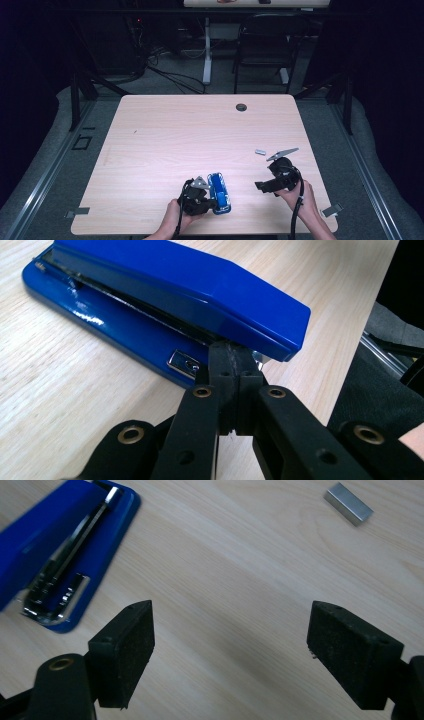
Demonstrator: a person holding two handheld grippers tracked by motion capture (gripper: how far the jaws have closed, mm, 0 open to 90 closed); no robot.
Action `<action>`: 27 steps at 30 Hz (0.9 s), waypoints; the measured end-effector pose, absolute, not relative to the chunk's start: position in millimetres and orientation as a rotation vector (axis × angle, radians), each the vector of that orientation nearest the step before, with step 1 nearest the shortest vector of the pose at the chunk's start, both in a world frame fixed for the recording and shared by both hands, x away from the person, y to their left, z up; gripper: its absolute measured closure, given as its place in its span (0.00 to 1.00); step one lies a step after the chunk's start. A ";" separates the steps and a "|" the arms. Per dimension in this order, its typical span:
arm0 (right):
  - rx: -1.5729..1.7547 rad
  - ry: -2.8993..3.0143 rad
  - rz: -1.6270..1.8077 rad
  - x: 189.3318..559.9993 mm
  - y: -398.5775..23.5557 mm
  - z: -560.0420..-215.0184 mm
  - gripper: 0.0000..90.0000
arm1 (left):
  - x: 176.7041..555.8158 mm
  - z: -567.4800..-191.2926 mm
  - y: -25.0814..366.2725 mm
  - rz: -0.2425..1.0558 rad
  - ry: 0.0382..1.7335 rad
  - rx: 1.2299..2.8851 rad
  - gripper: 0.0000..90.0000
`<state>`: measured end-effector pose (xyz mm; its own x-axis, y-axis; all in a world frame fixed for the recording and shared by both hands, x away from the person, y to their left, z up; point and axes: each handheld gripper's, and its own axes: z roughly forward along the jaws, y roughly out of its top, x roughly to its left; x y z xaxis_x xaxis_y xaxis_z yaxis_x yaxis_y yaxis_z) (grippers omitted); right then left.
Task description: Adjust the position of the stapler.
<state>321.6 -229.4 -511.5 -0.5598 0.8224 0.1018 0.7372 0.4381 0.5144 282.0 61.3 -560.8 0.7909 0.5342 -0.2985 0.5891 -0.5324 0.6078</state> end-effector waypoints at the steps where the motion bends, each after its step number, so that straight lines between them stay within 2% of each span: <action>1: 1.373 2.523 0.782 320.5 -226.0 -510.2 0.22 | 282.2 -561.3 60.8 -0.103 0.819 2.248 1.00; 8: 1.323 2.525 0.843 315.9 -203.3 -506.0 0.25 | 286.3 -558.2 63.5 -0.078 0.785 2.256 1.00; 12: 1.345 2.516 0.869 313.2 -202.5 -505.4 0.27 | 293.1 -549.1 76.1 -0.059 0.801 2.222 0.94; 16: 1.345 2.536 0.901 310.4 -195.4 -503.1 0.28 | 305.0 -539.5 93.1 -0.029 0.847 2.196 0.78; 19: 1.298 2.567 0.909 307.6 -180.6 -502.3 0.29 | 312.6 -535.4 102.7 0.004 0.874 2.204 0.58; 21: 1.268 2.590 0.903 306.3 -170.1 -503.1 0.29 | 317.8 -531.8 111.3 0.049 0.890 2.202 0.50; 27: 1.238 2.628 0.891 306.2 -145.2 -507.1 0.30 | 331.4 -527.1 130.4 0.109 0.951 2.182 0.32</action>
<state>306.2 -145.2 -507.1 -0.6636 0.7332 0.1488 0.6725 0.4975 0.5479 331.4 130.4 -527.1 0.7216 0.6621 -0.2025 0.5994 -0.4510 0.6613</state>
